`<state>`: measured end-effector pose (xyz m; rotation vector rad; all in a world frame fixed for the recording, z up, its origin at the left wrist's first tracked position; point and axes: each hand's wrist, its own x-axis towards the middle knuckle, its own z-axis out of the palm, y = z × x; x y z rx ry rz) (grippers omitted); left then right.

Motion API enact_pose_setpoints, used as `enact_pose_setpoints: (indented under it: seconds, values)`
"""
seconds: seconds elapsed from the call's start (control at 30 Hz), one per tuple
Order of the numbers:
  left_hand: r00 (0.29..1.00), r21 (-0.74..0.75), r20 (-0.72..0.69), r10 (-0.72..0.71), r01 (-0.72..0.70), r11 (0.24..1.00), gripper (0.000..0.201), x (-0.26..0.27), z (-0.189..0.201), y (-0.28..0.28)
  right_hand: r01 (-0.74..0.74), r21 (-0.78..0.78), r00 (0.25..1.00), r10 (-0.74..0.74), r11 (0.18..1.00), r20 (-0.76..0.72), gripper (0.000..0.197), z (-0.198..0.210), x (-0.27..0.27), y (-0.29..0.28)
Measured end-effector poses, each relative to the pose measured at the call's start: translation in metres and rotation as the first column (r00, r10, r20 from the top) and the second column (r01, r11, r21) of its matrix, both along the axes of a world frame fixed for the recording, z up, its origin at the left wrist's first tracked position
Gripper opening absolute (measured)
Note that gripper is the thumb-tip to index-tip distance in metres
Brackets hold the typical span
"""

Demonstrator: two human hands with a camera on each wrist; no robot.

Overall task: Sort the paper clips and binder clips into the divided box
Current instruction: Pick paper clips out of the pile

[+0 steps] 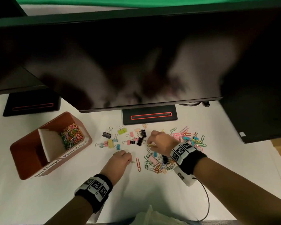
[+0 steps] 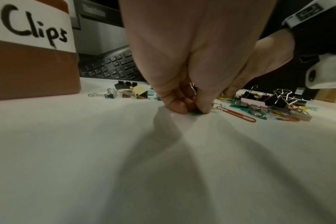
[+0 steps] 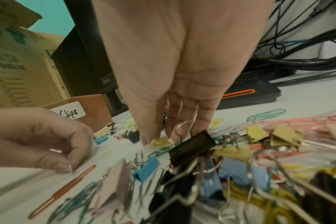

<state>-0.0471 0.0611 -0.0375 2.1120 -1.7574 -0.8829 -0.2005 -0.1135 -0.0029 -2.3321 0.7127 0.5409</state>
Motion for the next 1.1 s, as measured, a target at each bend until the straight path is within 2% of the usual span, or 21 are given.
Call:
enact_pose_setpoints:
  seconds: [0.17,0.27,0.37,0.47,0.6,0.93,1.03,1.1]
  values:
    - [0.998,0.008,-0.053,0.024,-0.023,1.0,0.017,0.002,-0.001,-0.004,-0.005,-0.004,0.998,0.005,1.0,-0.064,0.035,0.0,0.005,0.005]
    - [0.991,0.014,-0.118,-0.058,0.06,0.998,0.028,-0.001,0.005,-0.008,0.01,0.038,0.997,-0.007,0.999,-0.079,0.028,-0.001,0.011,0.003]
    - [0.983,0.041,-0.076,-0.17,0.173,0.984,0.034,-0.008,0.008,-0.017,0.002,0.05,0.999,0.001,0.999,-0.048,0.02,-0.001,0.014,0.001]
    - [0.977,0.078,-0.016,-0.214,0.214,0.974,0.028,-0.01,0.006,-0.026,-0.017,0.063,0.998,0.021,0.998,-0.055,0.017,0.001,0.017,0.001]
    - [0.984,0.065,0.005,-0.18,0.179,0.982,0.021,-0.011,0.008,-0.036,-0.067,0.044,0.996,0.07,0.997,-0.051,0.02,0.004,0.021,0.003]
    - [0.993,0.049,-0.066,-0.101,0.104,0.993,0.009,-0.01,0.006,-0.028,-0.075,0.067,0.994,0.081,0.995,-0.078,0.024,0.005,0.021,0.002]
    - [0.992,0.007,-0.13,-0.01,0.011,1.0,0.005,-0.01,0.006,-0.022,-0.062,0.066,0.996,0.066,0.996,-0.064,0.021,0.001,0.017,0.001]
    - [0.98,-0.016,-0.182,0.077,-0.081,0.997,0.012,-0.012,0.006,-0.02,-0.041,0.067,0.998,0.045,0.997,-0.052,0.02,0.001,0.014,-0.002]
